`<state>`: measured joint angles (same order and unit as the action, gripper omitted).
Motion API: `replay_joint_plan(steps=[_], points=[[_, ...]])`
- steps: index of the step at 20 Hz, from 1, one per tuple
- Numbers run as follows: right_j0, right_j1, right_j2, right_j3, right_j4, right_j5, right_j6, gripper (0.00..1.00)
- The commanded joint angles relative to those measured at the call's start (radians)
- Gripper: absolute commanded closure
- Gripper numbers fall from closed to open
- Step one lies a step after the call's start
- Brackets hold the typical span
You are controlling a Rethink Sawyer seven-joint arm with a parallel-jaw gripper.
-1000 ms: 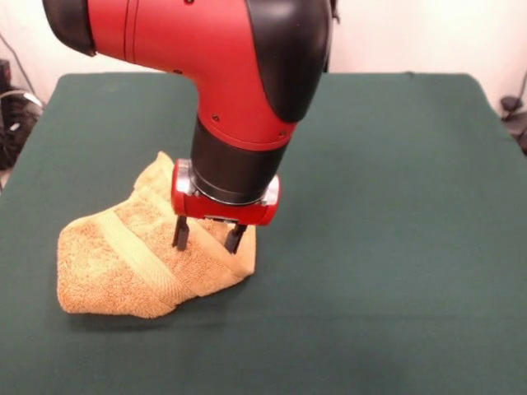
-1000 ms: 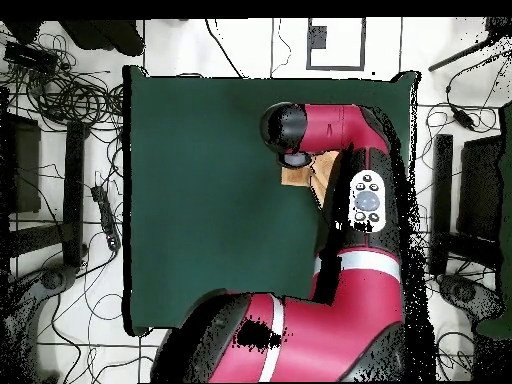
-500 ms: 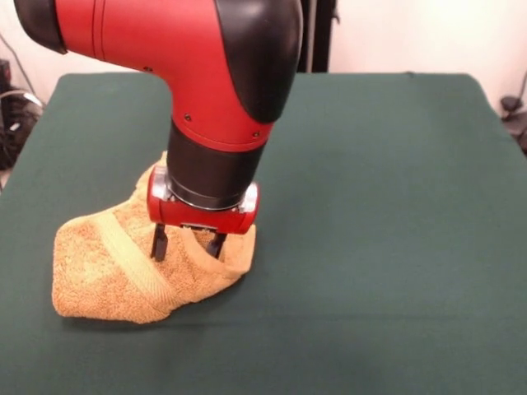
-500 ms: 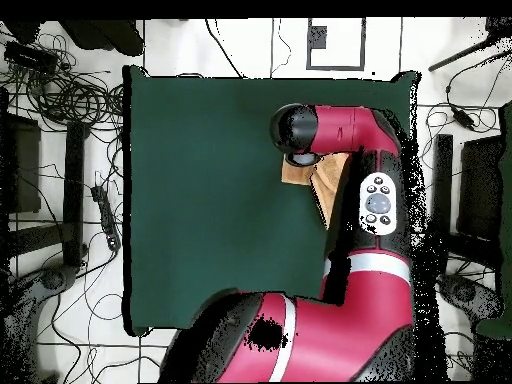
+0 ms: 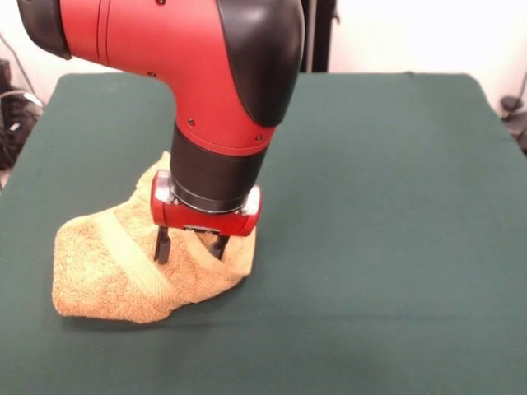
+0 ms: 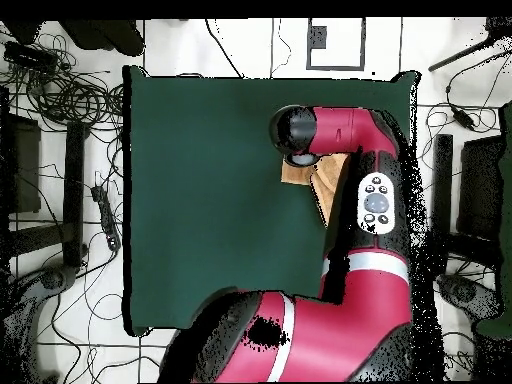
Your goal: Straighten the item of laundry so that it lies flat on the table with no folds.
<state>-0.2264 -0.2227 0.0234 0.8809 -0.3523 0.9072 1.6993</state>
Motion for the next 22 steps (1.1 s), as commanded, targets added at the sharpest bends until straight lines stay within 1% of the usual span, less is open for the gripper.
replay_joint_plan(steps=[1, 4, 5, 13, 22], points=[[0.048, 0.038, 0.057, 0.058, -0.006, 0.063, -0.019, 0.0], [0.05, 0.037, 0.057, 0.062, -0.006, 0.057, -0.017, 0.0], [0.051, 0.036, 0.057, 0.064, -0.006, 0.055, -0.014, 1.0], [0.05, 0.038, 0.058, 0.069, 0.005, 0.066, -0.004, 1.0], [0.056, 0.038, 0.055, 0.063, -0.01, 0.046, -0.011, 1.0]])
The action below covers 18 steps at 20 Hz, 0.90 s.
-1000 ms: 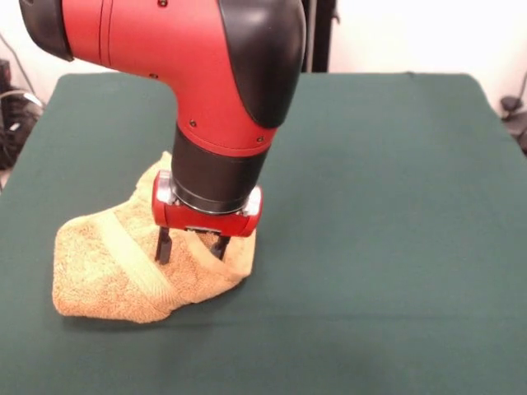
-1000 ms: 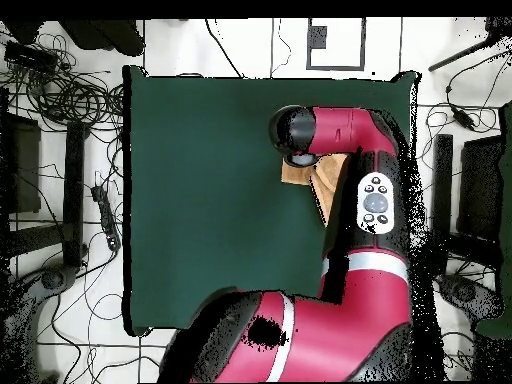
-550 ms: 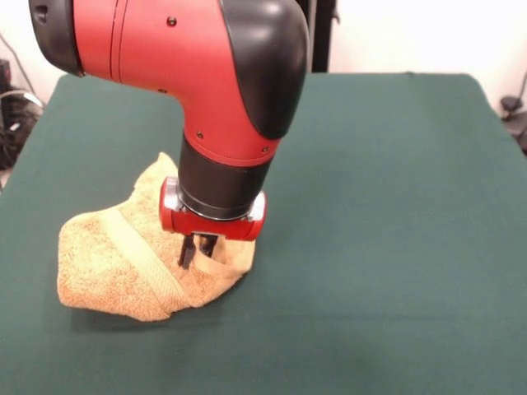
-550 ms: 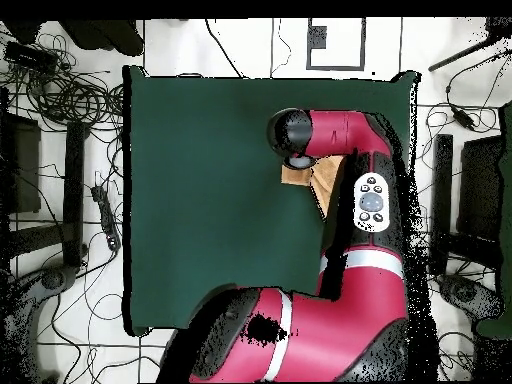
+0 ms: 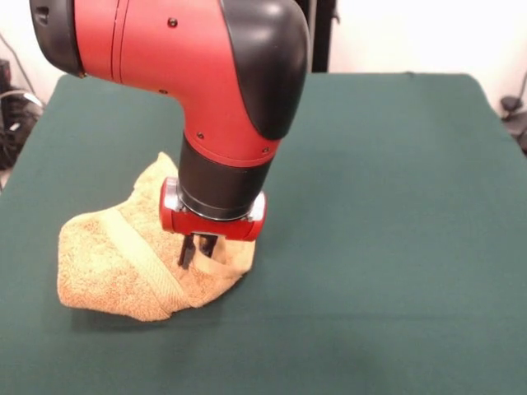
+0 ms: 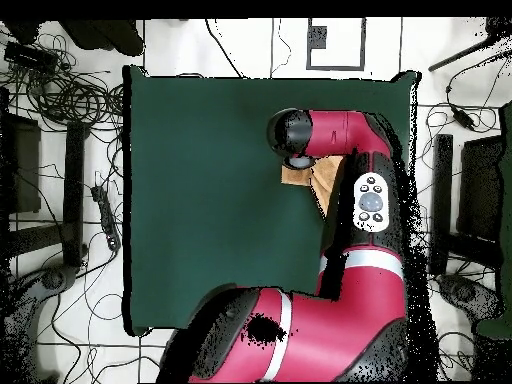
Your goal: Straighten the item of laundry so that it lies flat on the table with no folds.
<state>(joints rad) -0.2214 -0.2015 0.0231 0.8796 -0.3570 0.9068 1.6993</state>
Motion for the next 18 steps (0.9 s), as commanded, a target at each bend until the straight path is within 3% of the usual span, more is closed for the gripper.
replay_joint_plan(steps=[1, 9, 18], points=[[0.05, 0.016, 0.056, 0.066, -0.006, 0.042, -0.011, 1.0], [0.026, 0.058, 0.089, -0.049, -0.002, 0.132, -0.106, 1.0], [0.014, 0.201, 0.143, -0.417, -0.002, 0.442, -0.21, 1.0]])
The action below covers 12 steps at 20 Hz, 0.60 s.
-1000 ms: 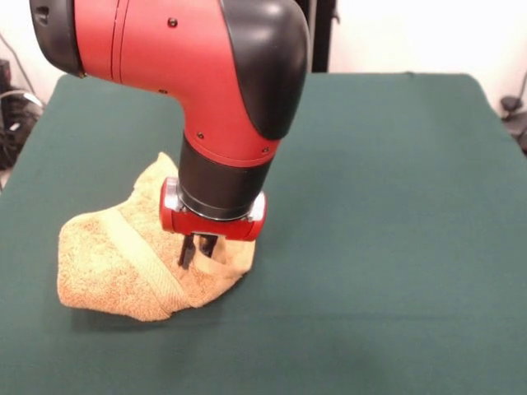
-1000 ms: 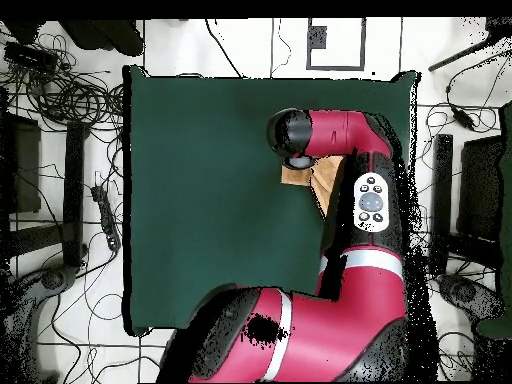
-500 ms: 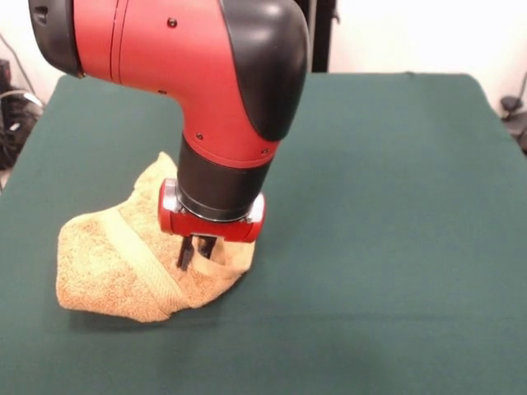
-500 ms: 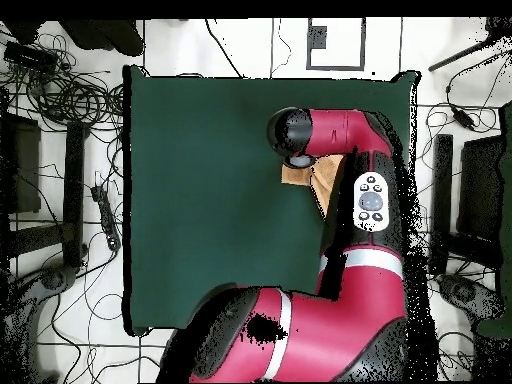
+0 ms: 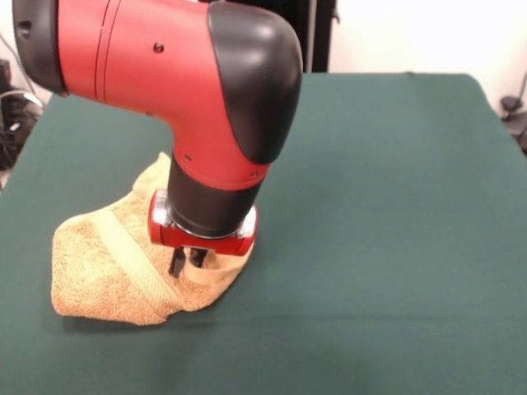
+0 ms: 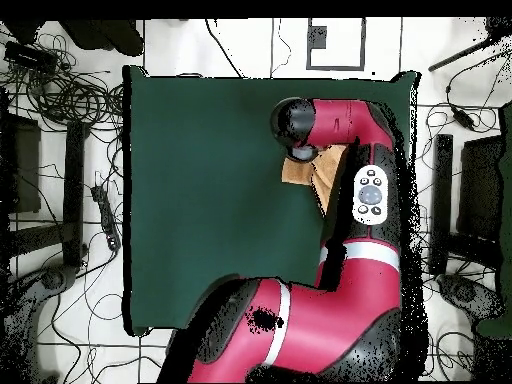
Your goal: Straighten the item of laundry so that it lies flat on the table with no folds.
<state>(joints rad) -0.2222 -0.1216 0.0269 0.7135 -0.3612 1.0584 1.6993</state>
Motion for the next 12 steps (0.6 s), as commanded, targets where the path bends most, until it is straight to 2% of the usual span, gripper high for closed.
replay_joint_plan(steps=[1, 5, 8, 12], points=[[0.018, 0.135, 0.146, -0.295, -0.004, 0.336, -0.227, 1.0], [0.022, 0.176, 0.178, -0.423, -0.034, 0.452, -0.285, 1.0], [0.023, 0.194, 0.205, -0.477, -0.065, 0.49, -0.336, 1.0], [0.022, 0.205, 0.234, -0.52, -0.089, 0.522, -0.346, 1.0]])
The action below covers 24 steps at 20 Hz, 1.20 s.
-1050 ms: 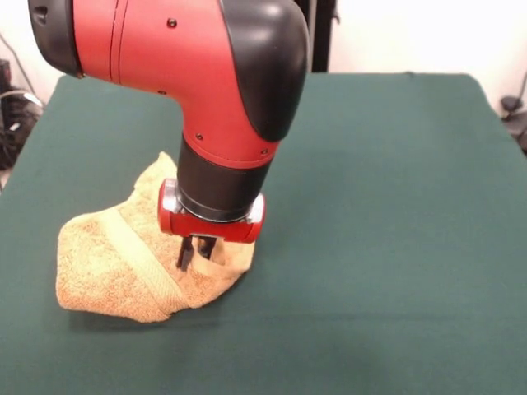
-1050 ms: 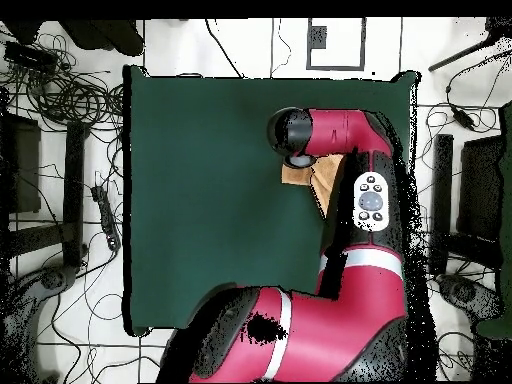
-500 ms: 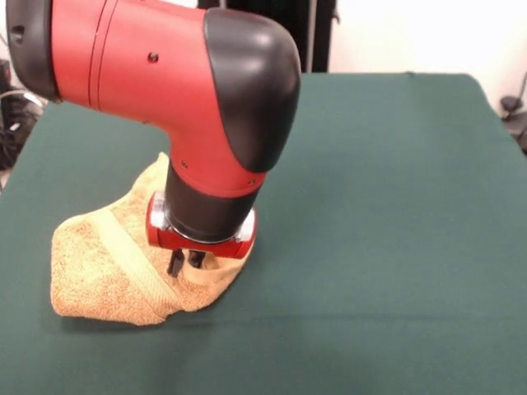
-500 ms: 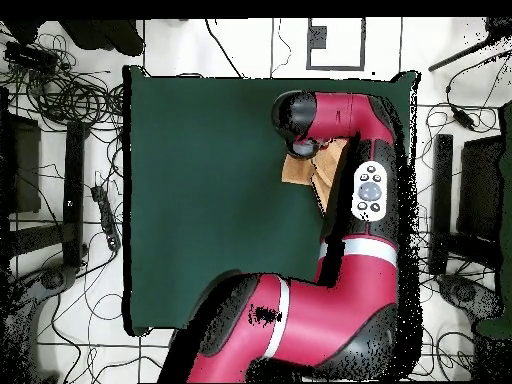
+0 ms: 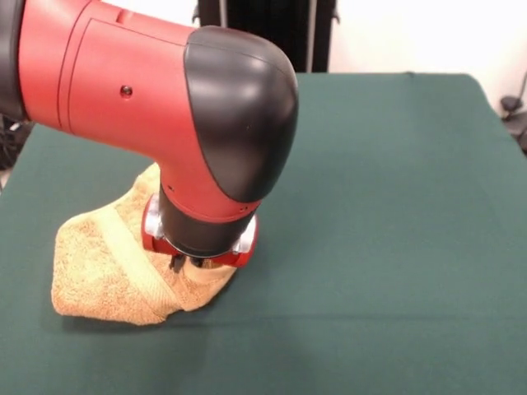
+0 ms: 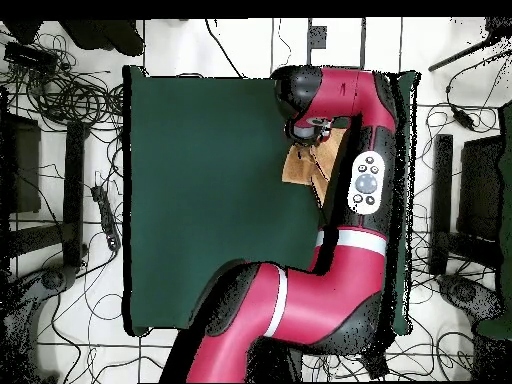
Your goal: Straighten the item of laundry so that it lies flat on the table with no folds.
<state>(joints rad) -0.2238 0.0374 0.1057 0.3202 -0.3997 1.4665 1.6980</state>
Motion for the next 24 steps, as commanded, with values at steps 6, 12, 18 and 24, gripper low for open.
replay_joint_plan(steps=[6, 12, 18, 24], points=[[0.024, 0.046, 0.225, -0.188, -0.116, 0.189, -0.371, 1.0], [0.024, -0.01, 0.289, -0.195, -0.181, 0.188, -0.425, 1.0], [0.007, -0.058, 0.332, -0.161, -0.189, 0.081, -0.628, 1.0], [-0.016, -0.079, 0.428, -0.162, -0.228, 0.149, -0.591, 1.0]])
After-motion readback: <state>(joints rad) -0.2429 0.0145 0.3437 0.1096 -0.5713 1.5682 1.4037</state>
